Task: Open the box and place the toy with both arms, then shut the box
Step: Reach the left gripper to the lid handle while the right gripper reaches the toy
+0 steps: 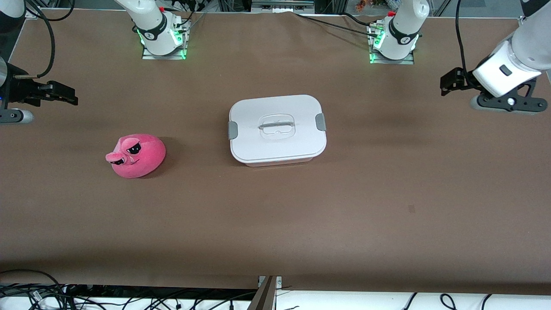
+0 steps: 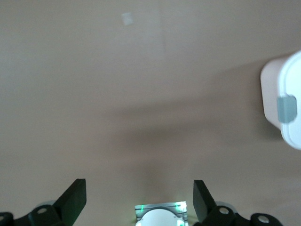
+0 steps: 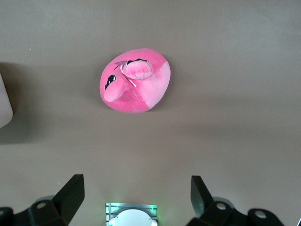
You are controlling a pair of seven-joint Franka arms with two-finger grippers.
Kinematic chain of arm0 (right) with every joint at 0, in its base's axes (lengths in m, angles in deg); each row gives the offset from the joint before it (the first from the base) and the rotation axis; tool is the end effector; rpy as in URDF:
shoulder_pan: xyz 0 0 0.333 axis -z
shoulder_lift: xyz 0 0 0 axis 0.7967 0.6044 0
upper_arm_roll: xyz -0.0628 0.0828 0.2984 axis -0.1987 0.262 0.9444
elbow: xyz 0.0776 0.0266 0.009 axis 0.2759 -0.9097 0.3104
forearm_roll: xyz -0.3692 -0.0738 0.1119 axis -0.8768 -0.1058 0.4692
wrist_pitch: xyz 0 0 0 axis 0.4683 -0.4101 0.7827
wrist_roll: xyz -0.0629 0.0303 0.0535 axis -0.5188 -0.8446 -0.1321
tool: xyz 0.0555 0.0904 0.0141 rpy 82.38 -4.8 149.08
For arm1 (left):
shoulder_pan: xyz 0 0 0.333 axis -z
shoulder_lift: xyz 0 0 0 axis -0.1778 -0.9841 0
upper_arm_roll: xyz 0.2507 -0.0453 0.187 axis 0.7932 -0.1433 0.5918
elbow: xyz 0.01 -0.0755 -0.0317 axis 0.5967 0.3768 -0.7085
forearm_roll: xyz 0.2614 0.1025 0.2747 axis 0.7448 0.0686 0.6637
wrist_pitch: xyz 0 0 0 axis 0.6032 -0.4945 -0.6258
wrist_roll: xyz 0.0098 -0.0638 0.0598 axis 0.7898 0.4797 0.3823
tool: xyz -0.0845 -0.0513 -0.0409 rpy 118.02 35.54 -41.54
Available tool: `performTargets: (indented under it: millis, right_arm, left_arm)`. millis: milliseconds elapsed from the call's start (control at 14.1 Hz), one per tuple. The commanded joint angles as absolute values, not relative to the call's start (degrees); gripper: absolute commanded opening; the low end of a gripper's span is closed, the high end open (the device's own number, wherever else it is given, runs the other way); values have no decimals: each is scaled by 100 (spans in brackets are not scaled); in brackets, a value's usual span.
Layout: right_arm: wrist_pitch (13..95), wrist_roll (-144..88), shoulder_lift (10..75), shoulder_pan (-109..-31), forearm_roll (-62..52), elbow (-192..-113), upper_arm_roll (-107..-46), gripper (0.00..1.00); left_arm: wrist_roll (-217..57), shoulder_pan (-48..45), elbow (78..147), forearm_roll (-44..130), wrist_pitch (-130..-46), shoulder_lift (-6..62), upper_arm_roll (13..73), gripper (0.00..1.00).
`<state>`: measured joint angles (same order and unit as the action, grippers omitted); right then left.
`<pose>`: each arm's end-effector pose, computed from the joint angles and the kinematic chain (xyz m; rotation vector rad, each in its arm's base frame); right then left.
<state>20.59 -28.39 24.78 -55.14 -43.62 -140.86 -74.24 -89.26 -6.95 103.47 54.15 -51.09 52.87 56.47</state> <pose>0.5663 -0.0137 0.5833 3.0985 0.0902 -0.2956 0.5336 -0.0731 0.6006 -3.0660 0.2973 0.2964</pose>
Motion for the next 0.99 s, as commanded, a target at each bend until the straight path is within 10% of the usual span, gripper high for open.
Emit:
performTargets:
  millis: [0,920]
  right_arm:
    - [1987,-2871,2544,-5501,-4429,-13930,-7389,100]
    - [1934,-2888,2815,-5623,-4411,-13939,-7363,100]
  left_arm:
    - [-10186,-699,10192,5323,-4952,5222,5572,100]
    - [-11332,1312,9876,4953,-6762,3702,5009,100]
